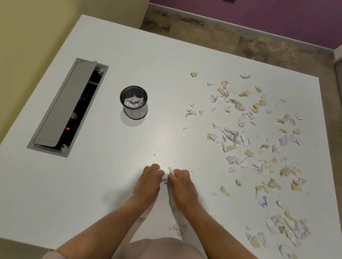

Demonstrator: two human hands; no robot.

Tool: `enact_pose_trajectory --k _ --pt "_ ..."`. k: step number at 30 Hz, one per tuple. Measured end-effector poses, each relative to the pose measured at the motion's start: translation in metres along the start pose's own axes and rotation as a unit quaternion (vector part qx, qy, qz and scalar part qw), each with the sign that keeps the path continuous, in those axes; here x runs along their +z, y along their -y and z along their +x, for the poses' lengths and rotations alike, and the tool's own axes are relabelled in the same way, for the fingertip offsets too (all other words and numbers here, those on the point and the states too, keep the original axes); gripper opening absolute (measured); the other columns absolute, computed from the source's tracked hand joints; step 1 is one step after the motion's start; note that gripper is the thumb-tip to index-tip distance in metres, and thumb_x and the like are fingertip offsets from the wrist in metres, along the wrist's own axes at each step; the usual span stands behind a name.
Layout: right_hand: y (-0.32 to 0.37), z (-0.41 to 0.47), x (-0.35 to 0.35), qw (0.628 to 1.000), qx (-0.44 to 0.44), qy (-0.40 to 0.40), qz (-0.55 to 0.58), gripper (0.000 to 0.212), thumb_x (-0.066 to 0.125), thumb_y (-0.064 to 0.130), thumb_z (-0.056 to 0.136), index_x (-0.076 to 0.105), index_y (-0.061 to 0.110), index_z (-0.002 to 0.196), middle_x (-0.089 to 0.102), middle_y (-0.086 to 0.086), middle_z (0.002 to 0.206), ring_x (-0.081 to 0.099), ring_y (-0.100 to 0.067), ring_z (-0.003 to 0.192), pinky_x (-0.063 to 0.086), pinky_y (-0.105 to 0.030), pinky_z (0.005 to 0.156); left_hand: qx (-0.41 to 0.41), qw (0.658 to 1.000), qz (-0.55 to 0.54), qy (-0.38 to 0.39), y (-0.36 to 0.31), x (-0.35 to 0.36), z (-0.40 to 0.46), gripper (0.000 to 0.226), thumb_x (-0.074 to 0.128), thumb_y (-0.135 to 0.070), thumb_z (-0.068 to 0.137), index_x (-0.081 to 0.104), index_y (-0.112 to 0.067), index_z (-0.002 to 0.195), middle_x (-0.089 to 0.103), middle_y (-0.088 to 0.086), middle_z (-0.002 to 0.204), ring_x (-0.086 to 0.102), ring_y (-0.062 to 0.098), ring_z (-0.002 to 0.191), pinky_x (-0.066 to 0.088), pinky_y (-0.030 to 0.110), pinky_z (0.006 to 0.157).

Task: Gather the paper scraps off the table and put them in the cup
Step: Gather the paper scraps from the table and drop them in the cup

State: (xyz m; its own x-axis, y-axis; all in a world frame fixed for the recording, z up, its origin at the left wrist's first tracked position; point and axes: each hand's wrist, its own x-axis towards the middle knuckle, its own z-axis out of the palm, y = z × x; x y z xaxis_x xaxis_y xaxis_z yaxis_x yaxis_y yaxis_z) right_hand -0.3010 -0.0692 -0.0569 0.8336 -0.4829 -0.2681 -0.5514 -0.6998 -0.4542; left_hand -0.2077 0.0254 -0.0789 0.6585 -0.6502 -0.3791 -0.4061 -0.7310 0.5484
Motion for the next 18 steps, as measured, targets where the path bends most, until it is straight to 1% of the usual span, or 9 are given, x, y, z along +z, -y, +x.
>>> enact_pose_trajectory --k 2,4,6,8,10,12,13,15,18 --pt "-0.001 0.0 -0.001 1.0 -0.004 -0.006 0.008 0.02 0.049 0.016 0.1 0.064 0.003 0.096 0.06 -0.008 0.095 0.042 -0.012 0.089 0.029 -0.015 0.059 0.02 1.0 0.016 0.003 0.001 -0.003 0.001 0.023 0.053 0.002 0.08 0.049 -0.014 0.063 0.044 -0.011 0.075 0.043 0.016 0.078 0.027 0.024 0.056" --pt "-0.003 0.002 -0.001 1.0 -0.014 -0.005 -0.001 0.021 0.052 0.015 0.099 0.065 0.005 0.086 0.06 -0.007 0.087 0.039 -0.011 0.083 0.021 -0.012 0.054 0.023 1.0 0.008 0.007 0.002 -0.005 0.003 0.015 0.056 0.004 0.077 0.062 -0.007 0.07 0.057 -0.003 0.083 0.053 0.019 0.081 0.044 0.034 0.063" --pt "-0.004 0.005 -0.003 0.999 0.009 -0.008 0.032 0.022 0.053 0.009 0.096 0.065 0.009 0.077 0.058 -0.003 0.077 0.042 -0.012 0.077 0.022 -0.012 0.055 0.011 0.999 -0.042 -0.005 0.002 -0.008 0.004 0.013 0.058 0.003 0.078 0.068 -0.004 0.073 0.065 0.004 0.084 0.059 0.02 0.08 0.049 0.038 0.07" --pt "-0.005 0.008 -0.006 0.988 0.058 -0.028 0.139 0.022 0.054 -0.001 0.089 0.068 0.007 0.074 0.061 0.0 0.073 0.049 -0.014 0.07 0.034 -0.016 0.061 -0.022 0.994 -0.102 -0.025 0.001 -0.014 0.004 0.014 0.062 0.0 0.079 0.074 -0.007 0.074 0.07 0.001 0.081 0.061 0.013 0.077 0.048 0.026 0.069" --pt "-0.006 0.012 -0.011 0.967 0.103 -0.046 0.226 0.019 0.059 -0.001 0.086 0.076 0.007 0.082 0.07 0.005 0.078 0.059 -0.005 0.07 0.045 -0.014 0.07 -0.061 0.984 -0.161 -0.041 -0.002 -0.022 0.004 0.012 0.068 -0.004 0.08 0.077 -0.011 0.077 0.072 -0.005 0.08 0.062 0.002 0.074 0.042 0.009 0.066" --pt "-0.006 0.018 -0.018 0.941 0.159 -0.037 0.296 0.015 0.065 0.01 0.086 0.079 0.016 0.088 0.07 0.017 0.082 0.063 0.006 0.075 0.044 -0.004 0.073 -0.083 0.971 -0.219 -0.055 -0.004 -0.031 0.006 0.008 0.073 -0.007 0.079 0.078 -0.013 0.078 0.073 -0.008 0.079 0.061 -0.007 0.073 0.039 0.002 0.064" --pt "-0.006 0.021 -0.02 0.926 0.182 -0.028 0.329 0.013 0.068 0.015 0.085 0.079 0.021 0.088 0.071 0.02 0.084 0.064 0.007 0.078 0.046 -0.006 0.075 -0.087 0.966 -0.237 -0.06 -0.004 -0.037 0.007 0.008 0.074 -0.008 0.079 0.078 -0.014 0.079 0.072 -0.009 0.078 0.061 -0.009 0.073 0.039 0.001 0.065" --pt "-0.005 0.028 -0.026 0.896 0.21 -0.016 0.391 0.009 0.071 0.02 0.084 0.079 0.022 0.088 0.075 0.016 0.088 0.068 0.0 0.083 0.052 -0.017 0.079 -0.095 0.958 -0.263 -0.065 -0.005 -0.05 0.011 0.008 0.075 -0.009 0.079 0.079 -0.016 0.079 0.072 -0.013 0.077 0.063 -0.006 0.075 0.041 0.002 0.065" --pt "0.007 0.038 -0.041 0.842 0.203 -0.012 0.5 0.008 0.072 0.014 0.083 0.078 0.018 0.088 0.077 0.003 0.084 0.072 -0.011 0.077 0.055 -0.02 0.067 -0.115 0.935 -0.328 -0.072 -0.007 -0.073 0.019 0.01 0.076 -0.012 0.08 0.079 -0.022 0.08 0.075 -0.014 0.078 0.066 0.002 0.069 0.047 0.01 0.065"
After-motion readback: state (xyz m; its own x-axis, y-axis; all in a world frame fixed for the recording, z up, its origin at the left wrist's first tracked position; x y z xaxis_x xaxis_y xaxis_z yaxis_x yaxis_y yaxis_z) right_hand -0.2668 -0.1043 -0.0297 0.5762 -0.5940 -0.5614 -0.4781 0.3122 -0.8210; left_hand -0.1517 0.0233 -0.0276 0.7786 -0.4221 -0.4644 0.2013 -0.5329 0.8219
